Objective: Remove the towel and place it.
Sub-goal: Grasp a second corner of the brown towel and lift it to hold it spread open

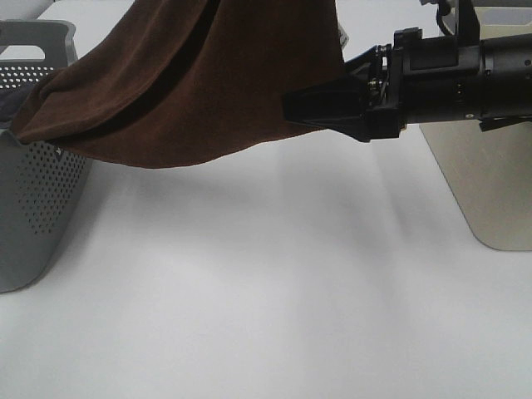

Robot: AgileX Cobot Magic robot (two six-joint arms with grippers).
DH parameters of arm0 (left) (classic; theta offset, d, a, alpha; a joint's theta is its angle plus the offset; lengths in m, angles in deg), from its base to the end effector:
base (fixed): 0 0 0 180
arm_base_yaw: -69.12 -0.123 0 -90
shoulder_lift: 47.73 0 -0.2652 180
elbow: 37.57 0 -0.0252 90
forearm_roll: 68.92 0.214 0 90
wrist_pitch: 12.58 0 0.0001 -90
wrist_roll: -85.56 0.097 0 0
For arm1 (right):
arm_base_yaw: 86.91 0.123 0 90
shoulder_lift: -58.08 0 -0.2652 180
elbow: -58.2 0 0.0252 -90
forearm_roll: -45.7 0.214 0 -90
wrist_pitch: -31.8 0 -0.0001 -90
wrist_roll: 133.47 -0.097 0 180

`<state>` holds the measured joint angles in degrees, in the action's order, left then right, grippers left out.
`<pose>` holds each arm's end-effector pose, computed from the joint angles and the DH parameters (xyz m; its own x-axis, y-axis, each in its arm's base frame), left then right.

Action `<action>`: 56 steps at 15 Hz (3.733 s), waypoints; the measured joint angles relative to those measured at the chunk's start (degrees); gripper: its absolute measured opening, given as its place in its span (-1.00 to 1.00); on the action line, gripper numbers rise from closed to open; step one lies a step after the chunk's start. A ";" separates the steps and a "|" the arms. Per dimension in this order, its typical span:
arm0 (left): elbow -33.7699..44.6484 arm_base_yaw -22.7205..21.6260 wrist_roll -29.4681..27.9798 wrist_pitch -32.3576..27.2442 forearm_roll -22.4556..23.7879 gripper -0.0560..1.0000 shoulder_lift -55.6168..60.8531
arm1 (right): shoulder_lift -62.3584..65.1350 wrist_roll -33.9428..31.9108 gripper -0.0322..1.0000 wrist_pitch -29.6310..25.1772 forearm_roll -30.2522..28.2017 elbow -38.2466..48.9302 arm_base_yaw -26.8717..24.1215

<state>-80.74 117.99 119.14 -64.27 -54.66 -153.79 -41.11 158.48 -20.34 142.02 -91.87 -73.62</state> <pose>0.2374 -0.2434 0.4595 0.2260 0.7495 -0.6222 0.6376 0.3691 0.6762 0.2508 0.1375 0.2384 -0.3298 -0.2073 -0.9210 -0.8821 0.4153 0.2224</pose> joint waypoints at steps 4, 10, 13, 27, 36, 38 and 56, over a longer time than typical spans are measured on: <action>0.00 0.00 0.00 -0.34 0.00 -0.89 0.00 | 0.00 -2.98 -0.92 1.32 -1.20 0.00 0.00; 0.00 0.00 0.00 -0.34 -0.63 -0.89 0.00 | 7.91 -29.79 -0.92 11.06 -12.83 -5.10 0.00; 0.00 0.00 0.00 1.26 0.40 -0.89 0.00 | 11.23 -56.04 -0.92 10.20 -38.85 -17.76 0.00; 0.00 -3.15 0.00 27.44 15.53 -0.89 -1.26 | 2.64 -92.25 -0.92 -3.44 -90.99 -72.02 -0.06; 0.00 -17.48 -4.01 51.22 6.76 -0.89 -7.68 | -5.61 -95.80 -0.92 28.93 -87.20 -72.02 0.00; 0.00 -20.34 -4.64 60.22 6.36 -0.89 -11.17 | -8.82 -95.68 -0.92 35.70 -86.06 -72.02 0.00; -36.15 -30.14 -7.85 66.81 6.36 -0.89 -40.91 | -34.43 -94.54 -0.92 44.75 -79.01 -95.51 1.26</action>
<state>-116.89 87.85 111.29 2.54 -48.30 -194.70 -75.54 63.94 24.41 63.01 -187.38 -72.36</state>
